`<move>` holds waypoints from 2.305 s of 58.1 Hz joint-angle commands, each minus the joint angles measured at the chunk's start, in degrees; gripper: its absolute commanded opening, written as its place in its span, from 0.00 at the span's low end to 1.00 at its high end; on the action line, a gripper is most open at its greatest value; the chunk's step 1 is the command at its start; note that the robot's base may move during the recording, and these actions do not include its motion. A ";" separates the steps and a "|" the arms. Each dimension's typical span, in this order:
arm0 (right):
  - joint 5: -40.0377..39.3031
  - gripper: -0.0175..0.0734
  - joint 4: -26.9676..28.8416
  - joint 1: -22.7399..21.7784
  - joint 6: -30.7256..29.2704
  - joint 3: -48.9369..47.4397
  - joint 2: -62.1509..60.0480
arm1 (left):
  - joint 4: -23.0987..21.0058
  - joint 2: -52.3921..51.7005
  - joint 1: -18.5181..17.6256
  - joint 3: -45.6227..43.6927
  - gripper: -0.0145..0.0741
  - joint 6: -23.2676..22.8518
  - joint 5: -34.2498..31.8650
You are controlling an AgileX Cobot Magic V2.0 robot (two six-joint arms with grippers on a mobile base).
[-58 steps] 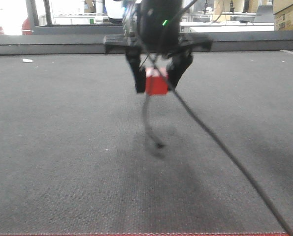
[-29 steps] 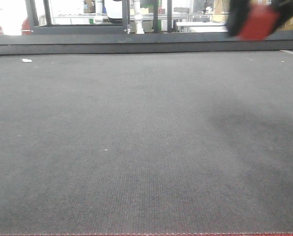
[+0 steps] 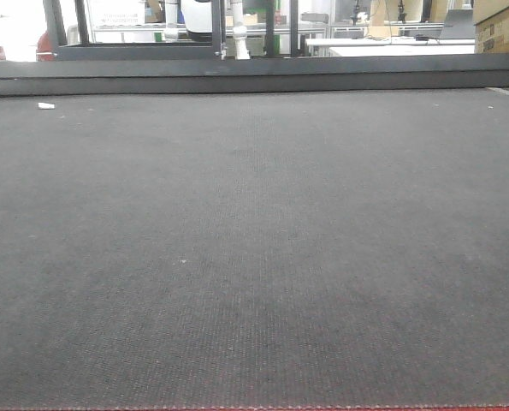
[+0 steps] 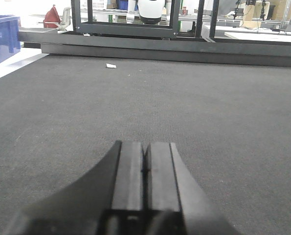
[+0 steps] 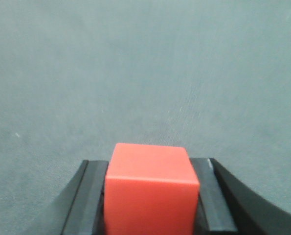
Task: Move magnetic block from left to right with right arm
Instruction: 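Lift the red cube with the right gripper and raise the arm, then drive the base away from the table holding the cube in the right gripper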
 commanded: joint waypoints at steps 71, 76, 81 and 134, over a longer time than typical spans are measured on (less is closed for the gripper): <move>-6.11 0.46 -0.81 -0.42 -0.75 4.39 -16.28 | -0.26 -0.66 -0.41 0.45 0.02 -0.40 -4.58; -6.11 0.46 -0.81 -0.42 -0.75 4.39 -16.28 | -0.26 -0.66 -0.41 0.45 0.02 -0.40 -4.58; -6.11 0.46 -0.81 -0.42 -0.75 4.39 -16.28 | -0.26 -0.66 -0.41 0.45 0.02 -0.40 -4.58; -6.04 0.46 -0.81 -0.42 -0.75 4.39 -16.28 | -0.26 -0.66 -0.41 0.45 0.02 -0.40 -4.58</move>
